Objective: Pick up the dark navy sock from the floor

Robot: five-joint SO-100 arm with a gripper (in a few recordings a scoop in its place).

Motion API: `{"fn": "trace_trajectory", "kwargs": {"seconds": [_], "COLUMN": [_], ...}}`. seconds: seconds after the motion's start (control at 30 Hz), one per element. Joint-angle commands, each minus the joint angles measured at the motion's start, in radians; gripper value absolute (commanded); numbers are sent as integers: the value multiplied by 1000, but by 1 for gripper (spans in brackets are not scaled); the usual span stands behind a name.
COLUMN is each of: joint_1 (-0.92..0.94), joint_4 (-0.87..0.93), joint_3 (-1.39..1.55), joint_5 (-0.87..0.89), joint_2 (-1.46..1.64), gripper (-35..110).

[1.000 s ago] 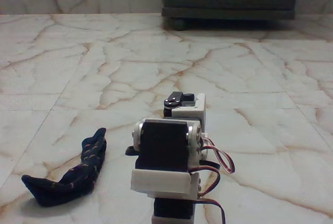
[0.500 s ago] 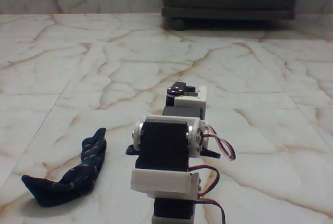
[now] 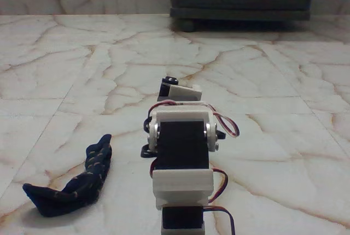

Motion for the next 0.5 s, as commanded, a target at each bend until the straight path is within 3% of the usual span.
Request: {"fn": "trace_trajectory", "kwargs": {"seconds": [0.0, 0.1, 0.23, 0.3, 0.47], "joint_1": [-9, -38, -44, -54, -121], "joint_4": [97, 233, 448, 661, 793], "joint_3": [-84, -190, -222, -304, -337], "joint_5": [-51, 130, 138, 310, 591], "joint_2": [-35, -75, -84, -109, -143], "gripper": [5, 7, 11, 12, 12]}}
